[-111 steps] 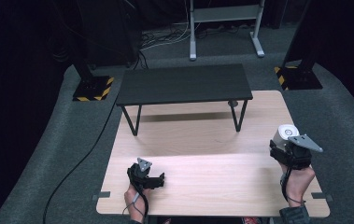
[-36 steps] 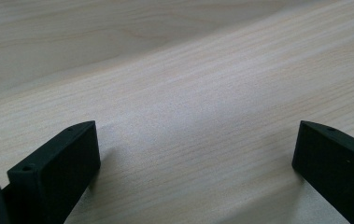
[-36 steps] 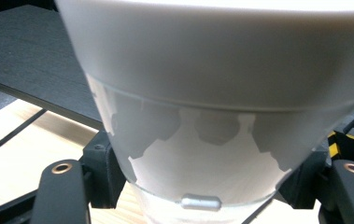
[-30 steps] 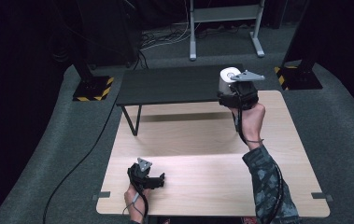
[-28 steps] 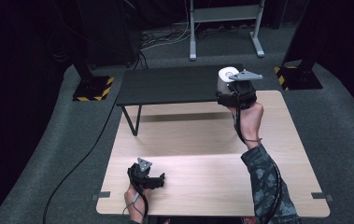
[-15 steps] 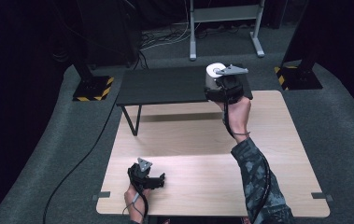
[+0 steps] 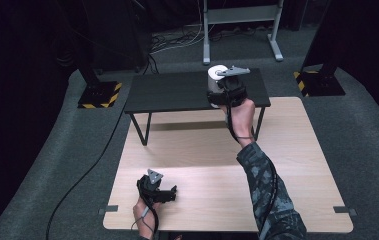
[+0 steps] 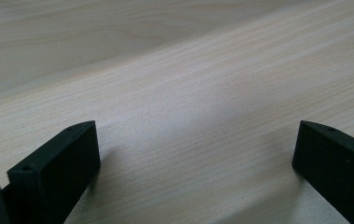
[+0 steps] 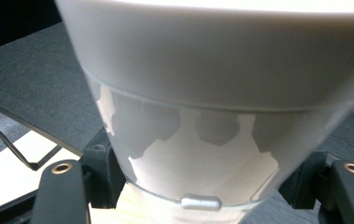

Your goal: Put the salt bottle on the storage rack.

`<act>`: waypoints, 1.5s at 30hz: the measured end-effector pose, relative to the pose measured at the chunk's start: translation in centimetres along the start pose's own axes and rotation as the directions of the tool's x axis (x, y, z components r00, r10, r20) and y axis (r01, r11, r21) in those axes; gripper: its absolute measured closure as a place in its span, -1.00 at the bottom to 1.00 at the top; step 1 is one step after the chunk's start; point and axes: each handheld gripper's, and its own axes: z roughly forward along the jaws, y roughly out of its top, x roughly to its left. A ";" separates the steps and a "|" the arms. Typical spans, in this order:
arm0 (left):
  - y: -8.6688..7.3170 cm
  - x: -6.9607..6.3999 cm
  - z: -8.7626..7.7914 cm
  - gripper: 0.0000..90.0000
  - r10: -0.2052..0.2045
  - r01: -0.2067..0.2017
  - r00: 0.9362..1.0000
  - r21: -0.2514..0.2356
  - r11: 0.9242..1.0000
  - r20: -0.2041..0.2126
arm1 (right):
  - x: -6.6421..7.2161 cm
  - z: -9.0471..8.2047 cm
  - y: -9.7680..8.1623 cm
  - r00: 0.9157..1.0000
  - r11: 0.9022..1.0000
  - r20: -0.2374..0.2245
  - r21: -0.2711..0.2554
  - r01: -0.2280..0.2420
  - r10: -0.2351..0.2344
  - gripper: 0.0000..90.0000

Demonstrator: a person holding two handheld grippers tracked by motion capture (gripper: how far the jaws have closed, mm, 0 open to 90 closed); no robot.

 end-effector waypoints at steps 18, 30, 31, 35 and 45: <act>0.0 0.1 0.0 -0.99 0.004 -0.004 1.000 -0.003 1.000 0.007 | 2.3 3.7 1.4 0.998 1.000 -0.056 0.011 -0.004 0.005 -0.35; 0.0 0.1 0.0 -0.99 0.008 -0.008 1.000 -0.003 1.000 0.008 | 2.8 5.8 1.4 0.998 0.999 -0.062 0.029 -0.014 0.016 -0.35; 0.0 0.1 0.0 -0.99 0.007 -0.007 1.000 -0.001 1.000 0.009 | 2.7 5.8 1.4 0.998 1.000 -0.061 0.026 -0.014 0.016 -0.35; 0.0 0.1 0.0 -0.99 0.007 -0.007 1.000 -0.002 1.000 0.009 | 2.6 6.1 0.9 0.997 1.000 -0.066 0.010 -0.025 0.026 -0.35; 0.0 0.1 0.0 -0.99 0.008 -0.008 1.000 -0.003 1.000 0.008 | 2.3 6.1 0.8 0.997 1.000 -0.077 0.007 -0.022 0.023 -0.35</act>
